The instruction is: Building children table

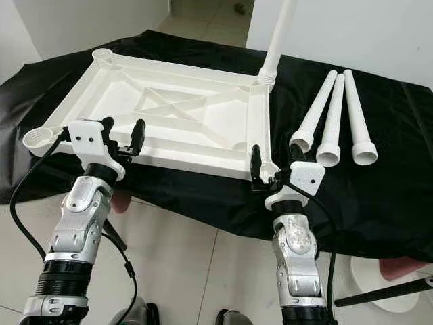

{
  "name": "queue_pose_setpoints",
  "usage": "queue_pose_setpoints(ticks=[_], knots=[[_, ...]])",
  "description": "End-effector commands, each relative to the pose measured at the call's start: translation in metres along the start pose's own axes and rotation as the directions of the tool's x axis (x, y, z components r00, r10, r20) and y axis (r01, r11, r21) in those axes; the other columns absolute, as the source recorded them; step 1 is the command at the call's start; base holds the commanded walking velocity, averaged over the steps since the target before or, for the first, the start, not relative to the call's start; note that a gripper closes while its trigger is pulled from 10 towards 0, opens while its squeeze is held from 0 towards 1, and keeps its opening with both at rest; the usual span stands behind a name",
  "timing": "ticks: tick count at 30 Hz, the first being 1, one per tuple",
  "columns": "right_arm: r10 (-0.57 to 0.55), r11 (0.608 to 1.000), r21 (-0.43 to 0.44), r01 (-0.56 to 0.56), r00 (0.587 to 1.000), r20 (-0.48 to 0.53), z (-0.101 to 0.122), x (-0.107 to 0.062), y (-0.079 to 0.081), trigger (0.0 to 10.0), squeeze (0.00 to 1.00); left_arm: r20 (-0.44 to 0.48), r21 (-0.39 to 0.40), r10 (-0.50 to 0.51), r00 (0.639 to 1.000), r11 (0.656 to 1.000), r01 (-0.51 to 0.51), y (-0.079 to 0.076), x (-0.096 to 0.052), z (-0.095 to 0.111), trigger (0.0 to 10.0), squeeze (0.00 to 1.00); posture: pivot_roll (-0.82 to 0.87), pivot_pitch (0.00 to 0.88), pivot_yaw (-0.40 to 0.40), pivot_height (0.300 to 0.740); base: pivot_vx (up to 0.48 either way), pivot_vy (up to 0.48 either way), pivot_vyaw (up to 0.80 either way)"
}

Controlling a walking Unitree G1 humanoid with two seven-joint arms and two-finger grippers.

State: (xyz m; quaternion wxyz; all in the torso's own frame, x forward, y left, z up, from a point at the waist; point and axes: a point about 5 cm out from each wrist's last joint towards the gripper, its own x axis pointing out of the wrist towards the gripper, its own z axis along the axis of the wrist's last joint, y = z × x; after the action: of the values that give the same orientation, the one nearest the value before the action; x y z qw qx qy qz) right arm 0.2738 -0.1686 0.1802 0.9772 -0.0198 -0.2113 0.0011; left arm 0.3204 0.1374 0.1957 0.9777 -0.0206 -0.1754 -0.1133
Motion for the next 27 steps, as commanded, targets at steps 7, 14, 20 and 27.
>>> queue_pose_setpoints(ticks=[7,14,20,27], knots=[[-0.003,1.000,-0.006,0.003,1.000,-0.014,-0.0033,0.0039,-0.0052,10.0,0.00,-0.006,-0.006,-0.012,1.000,1.000,0.012,-0.0005,0.0012,-0.0002,10.0,0.00,0.03,0.104,-0.055,0.740,0.070,0.000,0.00],[-0.003,1.000,-0.002,0.003,1.000,-0.012,-0.0032,0.0054,-0.0041,10.0,0.00,0.006,-0.012,0.010,1.000,1.000,-0.010,0.0013,0.0037,0.0034,10.0,0.00,0.04,0.108,-0.051,0.740,0.246,0.000,0.00],[-0.006,1.000,0.001,0.006,1.000,-0.013,-0.0041,0.0050,-0.0036,10.0,0.00,0.004,-0.015,0.021,1.000,1.000,-0.020,0.0032,0.0048,0.0045,10.0,0.00,0.04,0.111,-0.042,0.740,0.251,0.000,0.00],[-0.015,1.000,0.004,0.015,1.000,-0.012,-0.0051,0.0037,-0.0038,10.0,0.00,0.006,-0.011,0.021,1.000,1.000,-0.021,0.0046,0.0053,0.0062,10.0,0.00,0.04,0.111,-0.033,0.740,0.253,0.000,0.00]])
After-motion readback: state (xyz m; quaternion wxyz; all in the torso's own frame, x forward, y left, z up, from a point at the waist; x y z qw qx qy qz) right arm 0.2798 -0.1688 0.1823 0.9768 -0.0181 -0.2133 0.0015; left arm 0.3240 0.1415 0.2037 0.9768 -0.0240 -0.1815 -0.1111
